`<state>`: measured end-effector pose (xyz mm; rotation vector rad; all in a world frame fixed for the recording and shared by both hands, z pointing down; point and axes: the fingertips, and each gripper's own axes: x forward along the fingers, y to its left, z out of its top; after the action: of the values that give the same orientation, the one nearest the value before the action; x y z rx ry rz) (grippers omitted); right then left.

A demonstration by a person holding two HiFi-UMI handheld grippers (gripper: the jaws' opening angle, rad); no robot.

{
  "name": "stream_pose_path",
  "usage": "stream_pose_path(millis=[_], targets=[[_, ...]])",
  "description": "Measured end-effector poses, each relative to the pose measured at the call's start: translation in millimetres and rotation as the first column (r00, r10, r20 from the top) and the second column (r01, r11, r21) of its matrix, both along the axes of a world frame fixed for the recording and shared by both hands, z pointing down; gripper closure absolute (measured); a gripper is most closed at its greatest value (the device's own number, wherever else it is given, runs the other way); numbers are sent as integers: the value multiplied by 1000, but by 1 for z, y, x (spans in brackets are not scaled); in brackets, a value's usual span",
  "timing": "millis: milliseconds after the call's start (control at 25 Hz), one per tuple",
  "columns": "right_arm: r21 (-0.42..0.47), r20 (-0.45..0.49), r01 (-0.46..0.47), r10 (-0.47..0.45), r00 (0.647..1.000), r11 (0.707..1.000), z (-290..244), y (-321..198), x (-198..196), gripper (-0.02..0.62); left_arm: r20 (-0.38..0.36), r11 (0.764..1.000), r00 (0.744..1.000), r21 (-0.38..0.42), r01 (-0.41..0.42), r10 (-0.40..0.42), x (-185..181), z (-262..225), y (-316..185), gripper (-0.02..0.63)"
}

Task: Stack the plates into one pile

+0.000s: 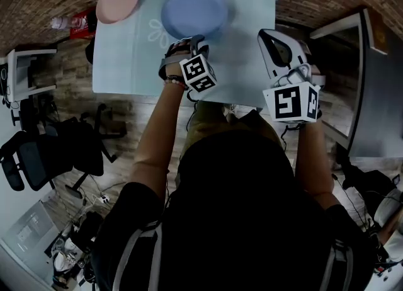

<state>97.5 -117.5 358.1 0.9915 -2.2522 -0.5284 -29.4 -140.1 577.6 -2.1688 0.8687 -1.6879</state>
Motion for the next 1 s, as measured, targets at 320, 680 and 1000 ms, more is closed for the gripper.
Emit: stream_pose_path(millis=[320,680,1000], targets=[[-30,-11,-29,28,1000,999,16,-1,14,558,47,999,999,-46,-18,20,0,40,-16,469],[-32,-22,-69,68,997,997,17,1,25,558,107,997,993,-63,-38,45,-6,56,-34,469],[-28,-26,-117,116,993,993,14,5,44,558,135,996,989,-74,-41,51,-3,61,-30,528]])
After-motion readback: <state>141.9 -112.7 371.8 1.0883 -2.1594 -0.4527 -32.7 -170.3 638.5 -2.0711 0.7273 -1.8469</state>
